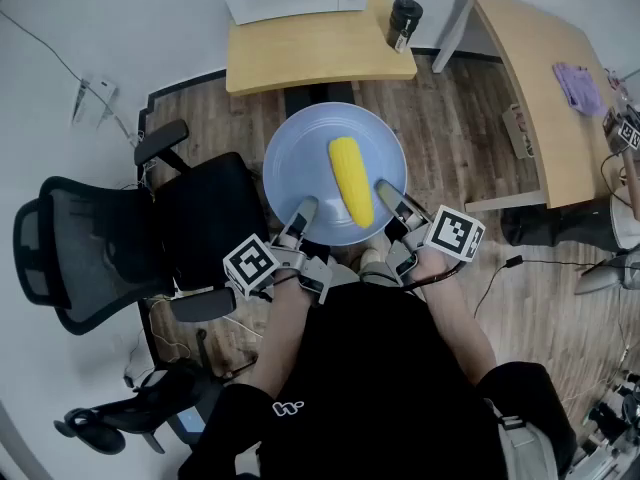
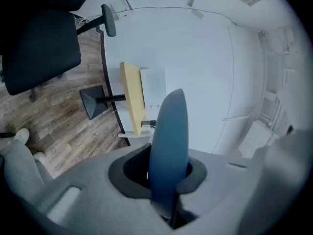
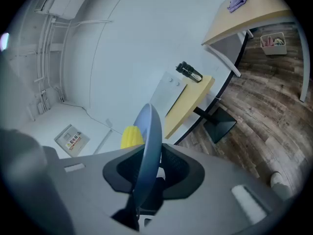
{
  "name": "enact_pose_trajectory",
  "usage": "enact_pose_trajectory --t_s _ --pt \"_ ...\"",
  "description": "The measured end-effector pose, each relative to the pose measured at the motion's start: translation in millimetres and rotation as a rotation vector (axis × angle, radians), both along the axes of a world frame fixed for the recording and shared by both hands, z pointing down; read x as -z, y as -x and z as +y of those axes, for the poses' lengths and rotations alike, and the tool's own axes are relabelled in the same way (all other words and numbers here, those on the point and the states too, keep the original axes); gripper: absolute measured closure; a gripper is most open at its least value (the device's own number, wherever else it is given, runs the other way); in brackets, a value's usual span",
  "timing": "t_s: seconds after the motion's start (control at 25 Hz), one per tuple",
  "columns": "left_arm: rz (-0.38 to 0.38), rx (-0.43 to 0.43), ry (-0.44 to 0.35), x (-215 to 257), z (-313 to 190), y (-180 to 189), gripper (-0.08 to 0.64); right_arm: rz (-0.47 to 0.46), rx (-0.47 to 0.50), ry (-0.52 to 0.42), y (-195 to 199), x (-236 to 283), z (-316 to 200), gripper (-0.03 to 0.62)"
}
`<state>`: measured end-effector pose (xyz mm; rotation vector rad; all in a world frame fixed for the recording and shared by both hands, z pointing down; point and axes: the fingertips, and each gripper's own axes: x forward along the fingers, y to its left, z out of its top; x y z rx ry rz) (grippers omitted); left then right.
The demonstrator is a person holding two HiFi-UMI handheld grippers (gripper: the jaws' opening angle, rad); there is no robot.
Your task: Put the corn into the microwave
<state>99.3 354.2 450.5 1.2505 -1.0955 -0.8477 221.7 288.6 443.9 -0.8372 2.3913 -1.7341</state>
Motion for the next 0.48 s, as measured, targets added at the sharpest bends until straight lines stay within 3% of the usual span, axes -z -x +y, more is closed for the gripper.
enact_pose_trajectory --t_s 0.12,0.48 --pt "0.058 0.019 -0.033 10.4 -3.9 -4.4 0.503 0.003 0.005 0.0 0.1 -0.8 0.2 0.502" --pt "0.061 0.027 -0.03 9.2 -4.1 -5.9 0.502 -0.033 -0.008 0.006 0.1 0.5 -3.1 0.499"
